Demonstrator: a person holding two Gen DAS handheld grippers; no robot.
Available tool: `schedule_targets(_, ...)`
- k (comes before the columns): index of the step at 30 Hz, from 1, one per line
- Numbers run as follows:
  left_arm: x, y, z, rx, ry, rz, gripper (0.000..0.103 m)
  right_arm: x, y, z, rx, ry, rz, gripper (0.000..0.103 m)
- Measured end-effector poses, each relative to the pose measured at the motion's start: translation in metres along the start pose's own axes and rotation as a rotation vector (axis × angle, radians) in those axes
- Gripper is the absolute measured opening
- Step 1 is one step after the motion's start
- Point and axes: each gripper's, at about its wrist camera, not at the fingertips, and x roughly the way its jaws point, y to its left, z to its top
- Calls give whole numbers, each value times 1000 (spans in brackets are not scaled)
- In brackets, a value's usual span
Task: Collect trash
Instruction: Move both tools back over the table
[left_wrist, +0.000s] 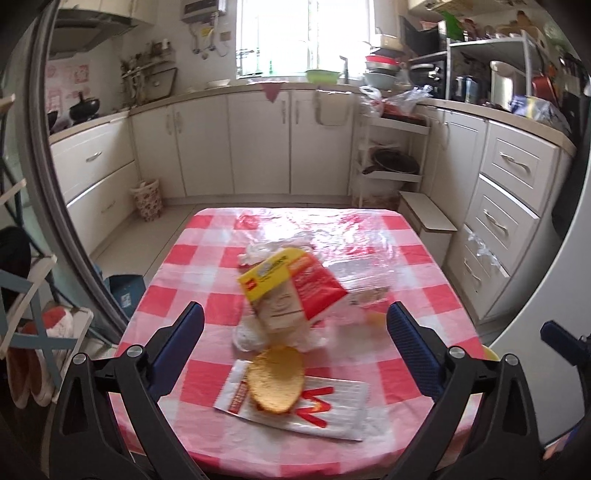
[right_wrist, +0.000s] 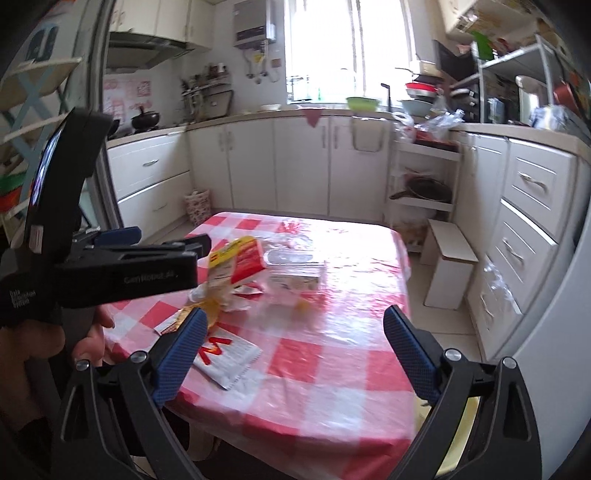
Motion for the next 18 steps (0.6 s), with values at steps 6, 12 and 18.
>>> schedule_targets(6,9,17,0,-30,16,3,95,11,26,-3,-98,1,9,92)
schedule_targets(12,16,24,-2,-28,36,12,95,21,39,-9,-140,21,26,92)
schedule_targets(18,27,41,-2,-61,79,13,95,31,42,-13,-126,43,43,92)
